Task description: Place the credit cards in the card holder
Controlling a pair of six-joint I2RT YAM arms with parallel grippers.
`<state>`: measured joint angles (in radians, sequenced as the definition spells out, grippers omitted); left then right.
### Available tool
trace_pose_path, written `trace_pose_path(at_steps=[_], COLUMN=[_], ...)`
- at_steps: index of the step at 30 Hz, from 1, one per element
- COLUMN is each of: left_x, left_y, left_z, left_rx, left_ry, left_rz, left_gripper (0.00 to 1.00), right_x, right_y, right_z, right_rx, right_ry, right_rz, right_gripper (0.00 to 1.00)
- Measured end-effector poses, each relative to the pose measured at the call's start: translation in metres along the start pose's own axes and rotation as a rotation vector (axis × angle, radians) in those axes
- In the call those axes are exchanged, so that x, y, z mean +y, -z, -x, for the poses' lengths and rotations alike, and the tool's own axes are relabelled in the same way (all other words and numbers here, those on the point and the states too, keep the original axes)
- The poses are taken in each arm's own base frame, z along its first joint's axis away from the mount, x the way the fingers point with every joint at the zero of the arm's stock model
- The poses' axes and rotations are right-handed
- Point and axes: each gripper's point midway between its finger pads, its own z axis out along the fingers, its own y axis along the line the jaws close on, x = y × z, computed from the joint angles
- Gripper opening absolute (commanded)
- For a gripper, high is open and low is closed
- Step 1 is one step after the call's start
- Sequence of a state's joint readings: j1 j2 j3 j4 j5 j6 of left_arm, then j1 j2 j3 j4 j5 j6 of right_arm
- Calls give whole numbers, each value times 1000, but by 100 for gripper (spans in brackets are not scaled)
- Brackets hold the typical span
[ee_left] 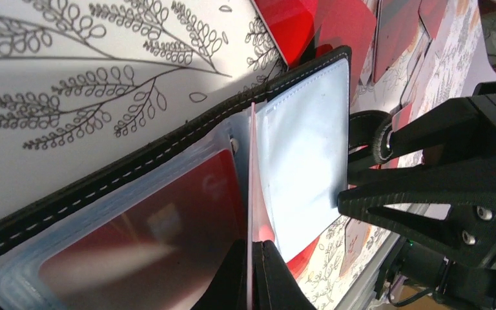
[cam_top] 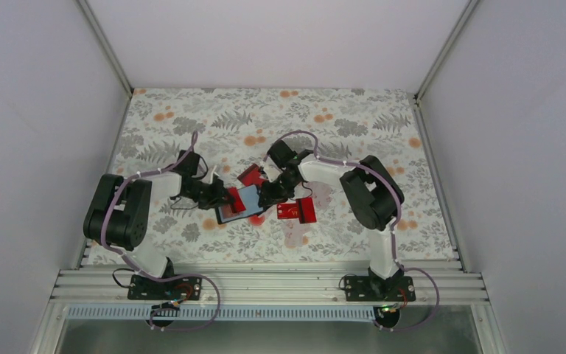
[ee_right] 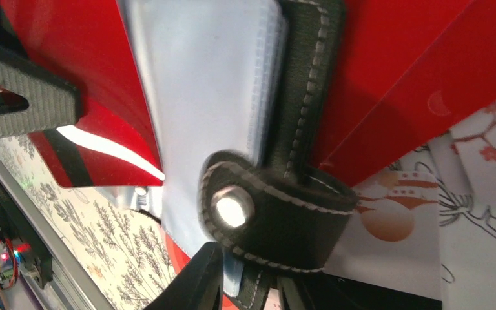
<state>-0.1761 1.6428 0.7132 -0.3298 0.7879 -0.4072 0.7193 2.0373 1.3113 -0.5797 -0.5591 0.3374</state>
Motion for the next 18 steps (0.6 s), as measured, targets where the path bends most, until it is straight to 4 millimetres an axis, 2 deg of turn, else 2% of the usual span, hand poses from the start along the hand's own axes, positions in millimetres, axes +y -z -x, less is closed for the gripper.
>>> trace_pose_path(at_steps=[4, 18], left_x=[1, 1], left_y=[-2, -7], left_z=[-4, -8], left_rx=[1, 9], left_ry=[18, 10], left_rz=[-29, -110], left_gripper=[2, 3], right_x=[-3, -6], right_y=[-1, -2], right_z=[1, 1], right_rx=[1, 7], right_ry=[-5, -16], right_rz=[-2, 6], right_gripper=[12, 10])
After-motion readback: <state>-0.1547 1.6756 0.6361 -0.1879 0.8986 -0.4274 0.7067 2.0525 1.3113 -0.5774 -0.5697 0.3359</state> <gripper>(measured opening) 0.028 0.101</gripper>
